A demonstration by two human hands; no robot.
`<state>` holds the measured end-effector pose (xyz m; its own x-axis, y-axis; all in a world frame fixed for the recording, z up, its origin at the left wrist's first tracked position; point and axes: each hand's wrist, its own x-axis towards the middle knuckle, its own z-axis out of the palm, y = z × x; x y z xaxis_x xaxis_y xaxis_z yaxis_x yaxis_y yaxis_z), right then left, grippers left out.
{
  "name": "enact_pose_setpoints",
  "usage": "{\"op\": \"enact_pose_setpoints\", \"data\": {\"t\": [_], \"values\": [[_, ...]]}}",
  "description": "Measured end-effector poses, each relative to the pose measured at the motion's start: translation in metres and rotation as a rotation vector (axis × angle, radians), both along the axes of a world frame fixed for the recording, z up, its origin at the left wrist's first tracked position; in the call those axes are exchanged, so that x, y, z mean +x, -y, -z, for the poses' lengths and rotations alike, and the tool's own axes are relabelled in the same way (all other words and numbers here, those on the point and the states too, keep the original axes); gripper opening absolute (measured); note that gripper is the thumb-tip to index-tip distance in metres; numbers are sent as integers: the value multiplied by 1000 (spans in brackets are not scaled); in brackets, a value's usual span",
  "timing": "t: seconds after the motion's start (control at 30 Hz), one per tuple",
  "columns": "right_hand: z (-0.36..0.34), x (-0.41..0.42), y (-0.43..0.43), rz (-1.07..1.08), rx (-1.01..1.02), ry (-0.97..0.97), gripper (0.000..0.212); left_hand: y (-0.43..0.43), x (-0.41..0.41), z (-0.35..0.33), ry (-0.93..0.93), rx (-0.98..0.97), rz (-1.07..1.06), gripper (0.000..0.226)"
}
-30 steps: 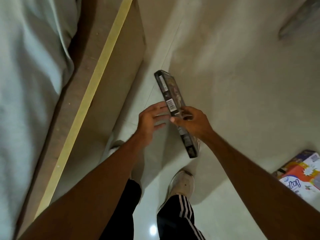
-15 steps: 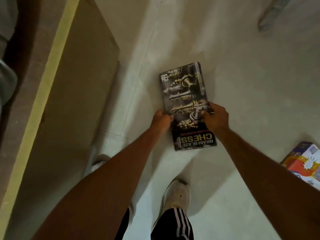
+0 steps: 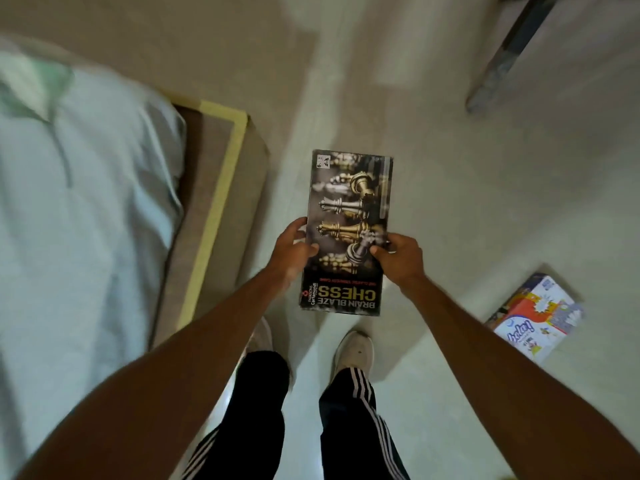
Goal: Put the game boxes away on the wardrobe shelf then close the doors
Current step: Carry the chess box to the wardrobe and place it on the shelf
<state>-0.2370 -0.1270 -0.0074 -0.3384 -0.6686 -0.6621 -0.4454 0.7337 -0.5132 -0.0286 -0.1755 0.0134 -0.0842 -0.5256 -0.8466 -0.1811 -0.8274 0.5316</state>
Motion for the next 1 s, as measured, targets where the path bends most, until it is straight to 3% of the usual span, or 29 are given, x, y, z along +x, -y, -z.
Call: {"op": "enact_pose_setpoints", "data": {"t": [0.23, 0.47, 0.6, 0.77, 1.0], "values": [[-234, 34, 7, -45, -25, 26, 26, 11, 50, -241, -44, -37, 45, 64], [-412, 47, 44, -95, -115, 86, 27, 43, 88, -421, -133, -101, 42, 64], [-461, 47, 91, -110, -163, 130, 27, 81, 89, -465, -125, -138, -5, 63], [-497, 27, 208, -181, -177, 135, 27, 186, 73, -490, -75, -189, -37, 65], [-544, -16, 424, -247, -236, 82, 77, 356, 42, -523, 7, -296, -73, 65]]}}
